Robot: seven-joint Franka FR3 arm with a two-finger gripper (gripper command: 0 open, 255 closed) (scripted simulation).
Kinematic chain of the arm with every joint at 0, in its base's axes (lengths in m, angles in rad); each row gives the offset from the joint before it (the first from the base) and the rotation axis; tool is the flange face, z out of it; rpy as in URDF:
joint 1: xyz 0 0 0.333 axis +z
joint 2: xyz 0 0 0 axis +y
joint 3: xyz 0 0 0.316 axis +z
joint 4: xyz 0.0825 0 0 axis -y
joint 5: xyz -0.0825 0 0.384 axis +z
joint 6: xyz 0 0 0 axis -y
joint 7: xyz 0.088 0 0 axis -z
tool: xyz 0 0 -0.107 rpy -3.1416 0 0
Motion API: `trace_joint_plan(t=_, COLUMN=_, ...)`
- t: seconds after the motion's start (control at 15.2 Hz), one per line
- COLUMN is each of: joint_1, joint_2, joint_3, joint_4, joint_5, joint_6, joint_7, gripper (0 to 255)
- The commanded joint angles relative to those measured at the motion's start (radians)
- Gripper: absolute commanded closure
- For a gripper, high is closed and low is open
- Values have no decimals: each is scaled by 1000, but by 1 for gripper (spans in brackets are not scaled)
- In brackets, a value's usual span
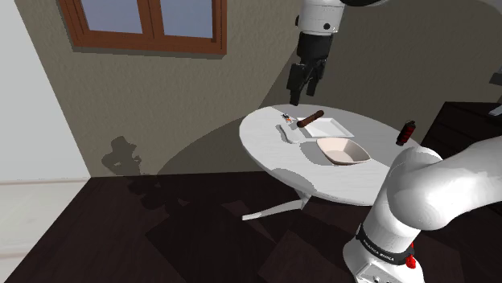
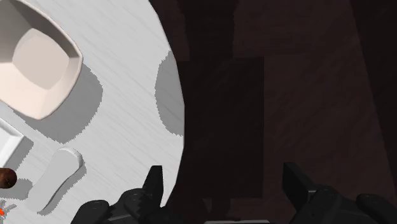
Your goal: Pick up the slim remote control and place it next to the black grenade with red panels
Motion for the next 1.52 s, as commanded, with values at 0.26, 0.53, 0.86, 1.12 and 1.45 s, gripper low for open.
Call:
trace_joint_plan(t=0.26, joint_1=-39, joint_2=80, joint_3=-48, joint_4=-19, joint_5=-25, joint_6=97, joint_7=-8, gripper=0)
trace_joint_plan(t=0.53, joint_1=-76, joint_2=174, joint_3=-97, joint_4=-21, joint_5=-46, joint_6=191, joint_7=-16, gripper=0)
trace_joint_plan(t=0.86, joint_1=-118, joint_2=305, joint_3=-158, joint_4=-2, joint_5=-61, joint_6=301, joint_7=-27, gripper=0)
trace_joint_plan(t=1.12, joint_1=-148, joint_2=419, joint_3=-206, joint_4=32, joint_5=-61, joint_6=380, joint_7=-39, gripper=0)
trace_joint_plan(t=1.45, joint_1=-182, joint_2=570, joint_3=-265, joint_4=94, joint_5=-43, joint_6=465, joint_7=-60, gripper=0)
